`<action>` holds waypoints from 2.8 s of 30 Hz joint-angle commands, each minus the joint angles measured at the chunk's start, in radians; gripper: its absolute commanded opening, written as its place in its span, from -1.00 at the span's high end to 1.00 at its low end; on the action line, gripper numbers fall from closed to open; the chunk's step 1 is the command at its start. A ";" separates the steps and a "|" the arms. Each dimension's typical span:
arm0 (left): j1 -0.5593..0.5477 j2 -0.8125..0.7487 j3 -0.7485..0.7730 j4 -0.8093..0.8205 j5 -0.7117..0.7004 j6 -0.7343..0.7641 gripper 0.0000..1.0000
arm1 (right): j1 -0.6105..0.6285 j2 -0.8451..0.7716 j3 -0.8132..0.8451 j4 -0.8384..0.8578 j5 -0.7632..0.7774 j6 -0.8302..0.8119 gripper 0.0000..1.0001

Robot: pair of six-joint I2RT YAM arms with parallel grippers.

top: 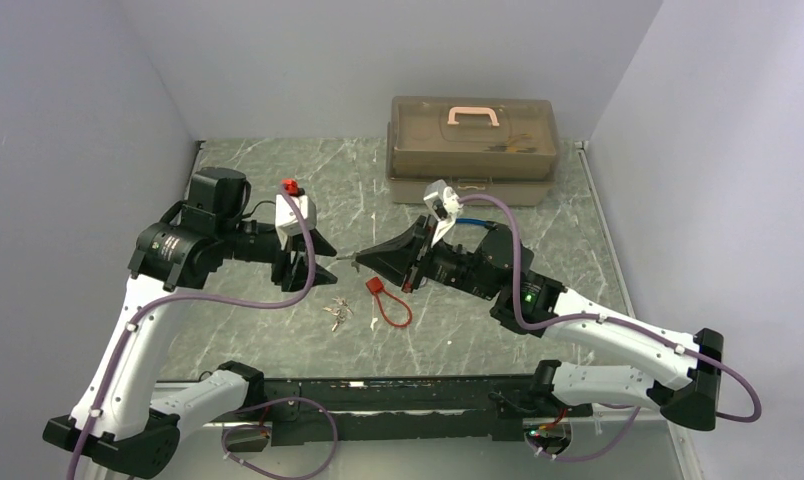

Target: Unlock with the key

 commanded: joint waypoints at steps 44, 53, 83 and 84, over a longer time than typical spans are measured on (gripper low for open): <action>-0.070 0.177 0.298 -0.284 -0.097 0.046 1.00 | -0.155 0.233 0.486 -0.579 -0.483 -0.395 -0.06; -0.084 0.186 0.305 -0.319 -0.092 0.055 1.00 | -0.147 0.261 0.512 -0.597 -0.506 -0.435 0.02; -0.094 0.186 0.292 -0.315 -0.103 0.055 0.97 | -0.123 0.247 0.414 -0.495 -0.472 -0.421 1.00; -0.094 0.187 0.298 -0.316 -0.106 0.054 0.96 | -0.124 0.239 0.403 -0.491 -0.472 -0.419 1.00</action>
